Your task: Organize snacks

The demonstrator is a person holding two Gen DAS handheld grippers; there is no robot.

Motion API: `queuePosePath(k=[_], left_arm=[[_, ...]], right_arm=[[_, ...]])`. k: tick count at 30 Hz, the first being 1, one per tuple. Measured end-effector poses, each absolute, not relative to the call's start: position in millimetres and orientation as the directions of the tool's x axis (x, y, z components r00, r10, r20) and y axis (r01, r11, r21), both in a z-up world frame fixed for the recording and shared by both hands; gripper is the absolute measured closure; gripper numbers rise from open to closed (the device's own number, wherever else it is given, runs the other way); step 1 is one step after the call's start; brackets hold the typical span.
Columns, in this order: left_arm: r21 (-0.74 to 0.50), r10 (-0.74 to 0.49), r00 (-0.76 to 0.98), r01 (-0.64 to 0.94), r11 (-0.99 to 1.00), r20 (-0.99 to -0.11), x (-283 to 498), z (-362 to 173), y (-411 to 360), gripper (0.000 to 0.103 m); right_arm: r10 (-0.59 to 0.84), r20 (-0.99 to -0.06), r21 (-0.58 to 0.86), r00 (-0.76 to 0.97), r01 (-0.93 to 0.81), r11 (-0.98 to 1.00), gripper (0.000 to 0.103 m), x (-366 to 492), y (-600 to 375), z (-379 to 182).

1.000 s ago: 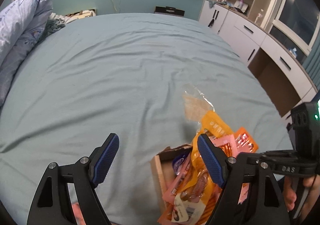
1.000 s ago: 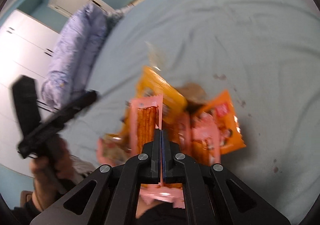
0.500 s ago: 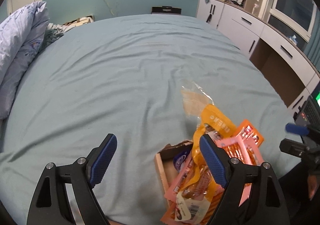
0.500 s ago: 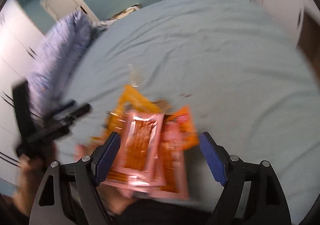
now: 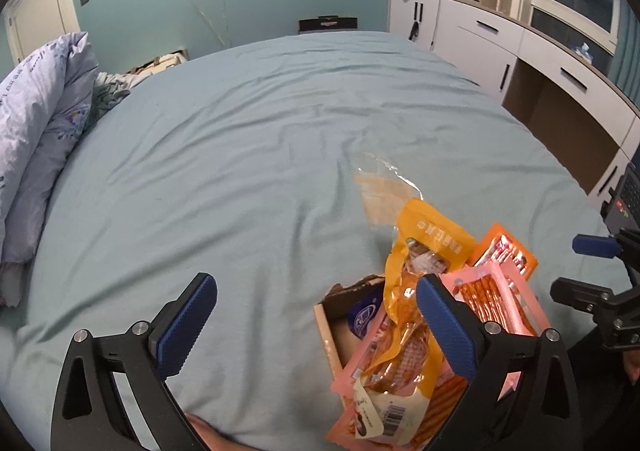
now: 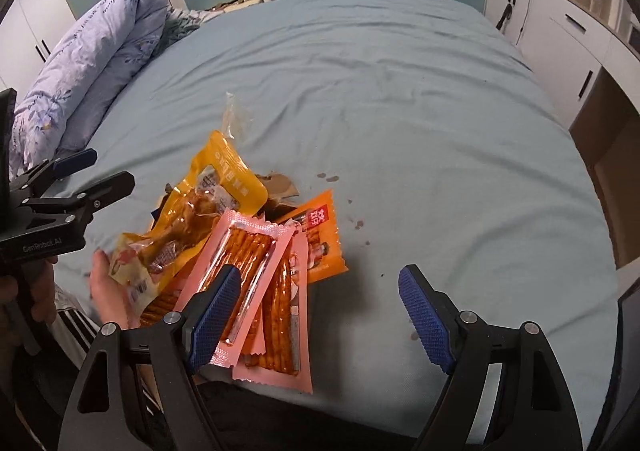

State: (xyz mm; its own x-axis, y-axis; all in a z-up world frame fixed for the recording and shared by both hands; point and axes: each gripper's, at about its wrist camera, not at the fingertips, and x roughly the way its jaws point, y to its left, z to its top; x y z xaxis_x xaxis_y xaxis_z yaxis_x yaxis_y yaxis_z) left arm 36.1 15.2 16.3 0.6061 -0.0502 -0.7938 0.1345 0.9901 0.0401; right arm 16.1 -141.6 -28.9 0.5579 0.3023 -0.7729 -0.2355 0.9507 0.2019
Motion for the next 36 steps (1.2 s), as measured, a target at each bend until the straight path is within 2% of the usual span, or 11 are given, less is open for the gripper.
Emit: queuePosePath(k=[11, 21, 28, 36], left_arm=[[0.047, -0.025, 0.594, 0.105, 0.993, -0.804, 40.9, 14.1, 20.2, 0.001], [0.103, 0.025, 0.595, 0.097, 0.990, -0.803, 41.0, 14.1, 13.4, 0.000], [0.216, 0.107, 0.621, 0.104, 0.971, -0.777, 36.0, 15.0, 0.5, 0.000], [0.169, 0.064, 0.616, 0.113, 0.979, -0.785, 35.6, 17.8, 6.4, 0.000]], right_arm=[[0.431, -0.732, 0.383, 0.527, -0.204, 0.901, 0.022, 23.3, -185.0, -32.6], [0.377, -0.748, 0.305, 0.546, -0.223, 0.926, 0.022, 17.1, -180.6, -25.1], [0.367, -0.746, 0.288, 0.556, -0.227, 0.930, 0.022, 17.6, -179.6, -25.2], [0.357, -0.753, 0.273, 0.553, -0.232, 0.934, 0.022, 19.3, -177.3, -26.2]])
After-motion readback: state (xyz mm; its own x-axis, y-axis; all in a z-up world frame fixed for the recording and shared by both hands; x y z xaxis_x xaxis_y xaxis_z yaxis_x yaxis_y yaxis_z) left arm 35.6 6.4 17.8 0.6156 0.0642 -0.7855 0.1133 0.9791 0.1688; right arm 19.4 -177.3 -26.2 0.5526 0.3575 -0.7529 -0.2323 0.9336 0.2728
